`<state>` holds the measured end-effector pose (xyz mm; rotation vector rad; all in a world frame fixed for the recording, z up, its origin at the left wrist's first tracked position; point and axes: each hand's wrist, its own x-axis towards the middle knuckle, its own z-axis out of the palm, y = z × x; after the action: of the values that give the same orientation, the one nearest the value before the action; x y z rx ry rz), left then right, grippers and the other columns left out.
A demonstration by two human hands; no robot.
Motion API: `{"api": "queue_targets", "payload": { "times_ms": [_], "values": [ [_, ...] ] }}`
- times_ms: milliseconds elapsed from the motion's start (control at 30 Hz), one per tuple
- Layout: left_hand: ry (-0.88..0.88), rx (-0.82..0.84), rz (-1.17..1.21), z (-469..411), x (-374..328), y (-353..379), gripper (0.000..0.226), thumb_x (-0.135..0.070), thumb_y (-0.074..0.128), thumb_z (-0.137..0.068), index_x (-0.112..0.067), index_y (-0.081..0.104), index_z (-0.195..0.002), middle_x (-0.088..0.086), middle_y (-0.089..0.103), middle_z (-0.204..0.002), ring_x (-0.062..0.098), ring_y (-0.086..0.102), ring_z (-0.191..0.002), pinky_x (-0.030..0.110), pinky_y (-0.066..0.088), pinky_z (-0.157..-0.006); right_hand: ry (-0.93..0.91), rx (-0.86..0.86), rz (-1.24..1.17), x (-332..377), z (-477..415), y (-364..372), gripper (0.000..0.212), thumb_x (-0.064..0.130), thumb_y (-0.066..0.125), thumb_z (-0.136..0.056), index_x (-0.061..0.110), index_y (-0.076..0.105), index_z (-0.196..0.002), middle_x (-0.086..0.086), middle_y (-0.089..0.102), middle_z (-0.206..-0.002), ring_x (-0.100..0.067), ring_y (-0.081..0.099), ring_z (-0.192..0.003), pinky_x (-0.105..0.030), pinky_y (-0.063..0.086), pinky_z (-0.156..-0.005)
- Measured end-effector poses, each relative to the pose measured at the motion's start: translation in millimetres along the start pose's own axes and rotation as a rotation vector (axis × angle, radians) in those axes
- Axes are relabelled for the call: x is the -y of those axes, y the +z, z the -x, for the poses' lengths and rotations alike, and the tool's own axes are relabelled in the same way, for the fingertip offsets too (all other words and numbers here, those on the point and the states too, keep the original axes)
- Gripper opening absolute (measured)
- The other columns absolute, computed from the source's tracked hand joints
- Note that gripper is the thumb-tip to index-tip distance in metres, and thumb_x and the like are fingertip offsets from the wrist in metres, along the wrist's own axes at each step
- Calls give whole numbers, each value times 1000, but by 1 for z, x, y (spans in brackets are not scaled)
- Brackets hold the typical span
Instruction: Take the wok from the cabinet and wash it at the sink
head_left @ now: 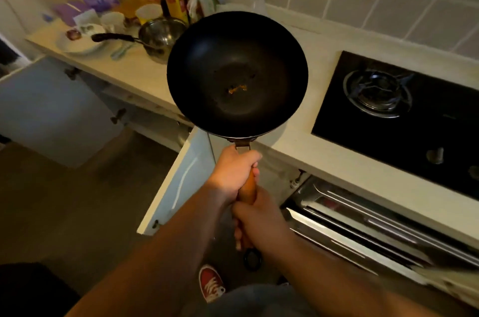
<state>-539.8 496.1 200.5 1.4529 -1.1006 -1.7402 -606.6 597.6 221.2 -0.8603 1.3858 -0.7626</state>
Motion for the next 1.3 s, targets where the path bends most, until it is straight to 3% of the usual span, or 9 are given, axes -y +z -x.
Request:
{"api": "queue_targets", "payload": {
  "times_ms": [67,167,333,467,567,733,900,1300],
  "values": [
    [35,43,-94,-11,-6,-12,34,-16,59,-81,-17,56,-48,4,54,-43,17,53,-42,27,46,-50,2,-48,-53,6,-10,15,10,6,53,-87,11,60,-84,-1,58,-47,-16,57,-41,-29,53,-44],
    [32,116,-212,-27,-17,-23,21,-21,60,-80,-11,60,-62,3,58,-45,16,58,-45,27,49,-49,-2,-114,-95,15,-26,29,11,8,53,-90,13,62,-84,0,61,-50,-16,59,-44,-29,55,-46],
    [14,259,-207,-59,-31,-29,20,-14,56,-81,-10,56,-61,4,56,-48,14,56,-46,23,48,-45,26,-199,-177,27,-58,33,14,6,52,-85,10,62,-76,-1,59,-47,-15,57,-41,-25,51,-43],
    [5,318,-265,-86,-38,-27,24,-15,57,-82,-8,56,-59,7,57,-51,15,56,-48,25,48,-52,79,-251,-230,37,-83,29,15,4,52,-87,10,63,-77,0,60,-51,-12,59,-44,-22,50,-46],
    [8,336,-311,-108,-45,-24,28,-16,57,-82,-6,57,-56,7,58,-48,16,56,-49,25,49,-55,111,-269,-290,46,-101,23,18,2,50,-87,8,64,-77,-2,59,-53,-13,58,-44,-24,51,-45],
    [-51,369,-263,-146,-56,-17,26,-12,58,-81,-11,56,-55,2,56,-47,13,55,-44,22,49,-47,149,-277,-365,65,-133,10,17,-2,46,-87,2,61,-78,-4,55,-52,-14,54,-41,-26,50,-41],
    [-61,425,-346,-179,-61,-9,25,-23,59,-80,-17,56,-55,3,58,-55,17,57,-56,35,50,-65,175,-303,-415,79,-157,-4,16,-4,46,-87,0,60,-78,-3,55,-51,-14,53,-41,-27,50,-41],
    [-105,466,-347,-224,-74,11,24,-20,60,-78,-17,56,-54,2,56,-53,15,55,-53,32,49,-62,227,-333,-499,97,-191,-31,14,-4,47,-90,-3,61,-91,-3,56,-52,-13,55,-41,-26,51,-41]
  ]
}}
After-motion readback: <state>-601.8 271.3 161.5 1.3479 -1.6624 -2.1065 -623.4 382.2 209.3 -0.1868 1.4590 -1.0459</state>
